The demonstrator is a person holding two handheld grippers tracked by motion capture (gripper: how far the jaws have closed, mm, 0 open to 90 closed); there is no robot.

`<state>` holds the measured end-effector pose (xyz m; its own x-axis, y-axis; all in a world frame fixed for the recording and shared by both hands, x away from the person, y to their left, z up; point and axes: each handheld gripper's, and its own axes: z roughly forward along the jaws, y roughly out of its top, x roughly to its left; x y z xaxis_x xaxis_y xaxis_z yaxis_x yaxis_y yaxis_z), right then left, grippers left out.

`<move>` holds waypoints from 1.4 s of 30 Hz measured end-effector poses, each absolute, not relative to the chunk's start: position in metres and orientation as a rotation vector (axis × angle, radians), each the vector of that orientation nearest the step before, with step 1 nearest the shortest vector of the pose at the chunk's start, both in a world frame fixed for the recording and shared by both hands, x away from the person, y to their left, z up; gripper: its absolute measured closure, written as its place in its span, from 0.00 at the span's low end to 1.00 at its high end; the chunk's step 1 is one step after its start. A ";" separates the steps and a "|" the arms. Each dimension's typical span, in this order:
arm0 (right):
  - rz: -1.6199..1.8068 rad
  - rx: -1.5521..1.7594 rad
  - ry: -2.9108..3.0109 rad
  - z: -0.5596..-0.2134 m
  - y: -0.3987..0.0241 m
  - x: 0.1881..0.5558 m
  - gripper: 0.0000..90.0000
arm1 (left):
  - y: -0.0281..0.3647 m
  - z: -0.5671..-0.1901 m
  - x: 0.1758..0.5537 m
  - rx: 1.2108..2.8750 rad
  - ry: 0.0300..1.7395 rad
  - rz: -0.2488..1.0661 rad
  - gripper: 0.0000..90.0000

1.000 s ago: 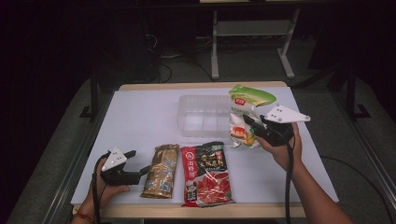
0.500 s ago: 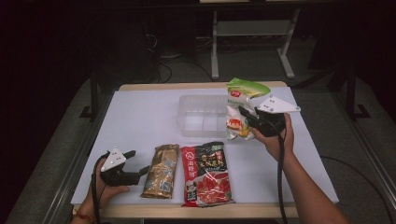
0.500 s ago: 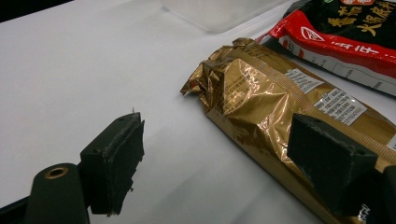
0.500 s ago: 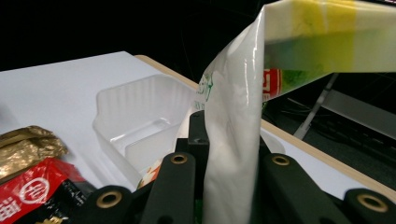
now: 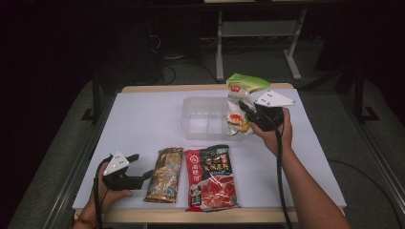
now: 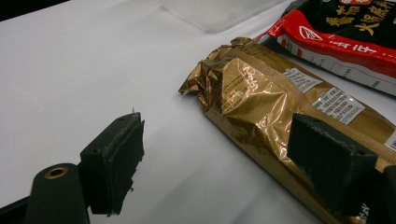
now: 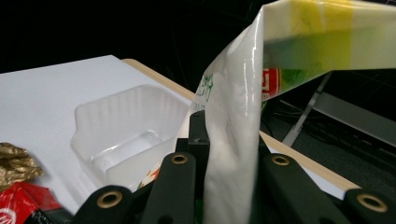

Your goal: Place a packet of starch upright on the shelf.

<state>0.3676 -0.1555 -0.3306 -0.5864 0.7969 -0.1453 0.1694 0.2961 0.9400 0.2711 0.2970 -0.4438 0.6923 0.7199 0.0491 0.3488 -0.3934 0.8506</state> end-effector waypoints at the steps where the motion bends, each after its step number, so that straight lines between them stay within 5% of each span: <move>1: 1.299 0.864 1.947 -0.331 -0.154 0.371 0.89 | 0.297 -0.444 0.271 2.006 0.822 0.524 0.20; 42: 1.088 0.989 1.905 -0.363 -0.119 0.438 0.89 | 0.297 -0.445 0.270 2.002 0.812 0.489 0.20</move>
